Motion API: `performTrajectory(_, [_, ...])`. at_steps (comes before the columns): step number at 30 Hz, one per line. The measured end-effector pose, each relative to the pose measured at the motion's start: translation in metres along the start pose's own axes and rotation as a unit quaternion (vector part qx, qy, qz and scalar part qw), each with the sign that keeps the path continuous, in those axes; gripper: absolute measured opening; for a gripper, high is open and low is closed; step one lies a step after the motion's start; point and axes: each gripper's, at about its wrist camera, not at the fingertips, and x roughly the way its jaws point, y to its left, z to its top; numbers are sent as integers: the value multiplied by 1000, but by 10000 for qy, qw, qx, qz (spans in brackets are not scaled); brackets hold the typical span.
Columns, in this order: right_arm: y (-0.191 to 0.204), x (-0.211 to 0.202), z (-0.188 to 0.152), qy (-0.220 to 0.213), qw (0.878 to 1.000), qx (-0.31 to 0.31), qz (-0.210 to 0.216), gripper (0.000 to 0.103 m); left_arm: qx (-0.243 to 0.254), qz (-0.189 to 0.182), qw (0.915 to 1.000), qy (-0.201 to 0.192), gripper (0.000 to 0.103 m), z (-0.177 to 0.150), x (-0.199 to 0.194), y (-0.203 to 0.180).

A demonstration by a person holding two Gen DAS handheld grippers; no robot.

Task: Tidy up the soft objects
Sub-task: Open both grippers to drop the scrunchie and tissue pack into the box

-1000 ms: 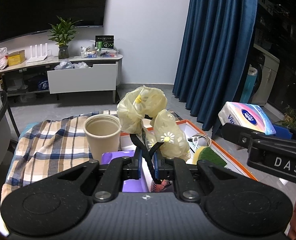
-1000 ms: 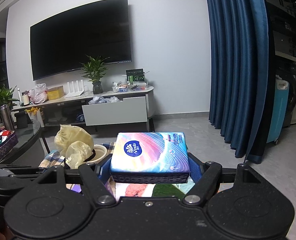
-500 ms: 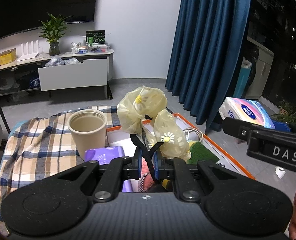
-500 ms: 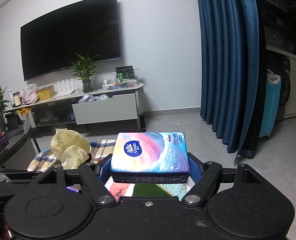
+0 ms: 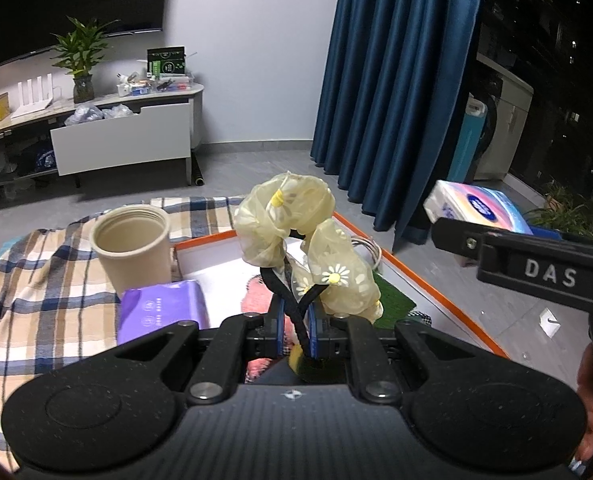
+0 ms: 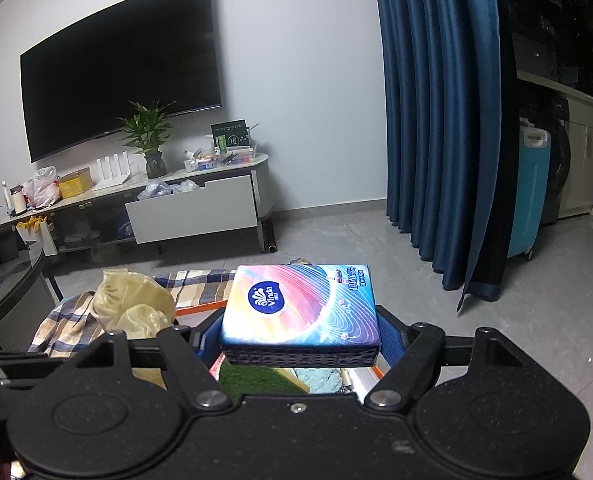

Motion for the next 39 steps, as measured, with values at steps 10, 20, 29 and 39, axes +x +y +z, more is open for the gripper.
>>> performTrajectory(10, [-10, 32, 7, 192, 9996, -78, 202, 90, 91, -204, 9996, 156, 15, -5, 12, -9])
performTrajectory(20, [-14, 76, 16, 430, 9984, -47, 373, 90, 234, -480, 9981, 319, 15, -13, 22, -23])
performTrajectory(29, [-22, 78, 23, 138, 9982, 117, 568, 93, 472, -710, 9952, 480, 21, -23, 33, -33])
performTrajectory(39, [-43, 8, 12, -256, 9986, 144, 434, 93, 534, -590, 9961, 390, 95, -29, 26, -36])
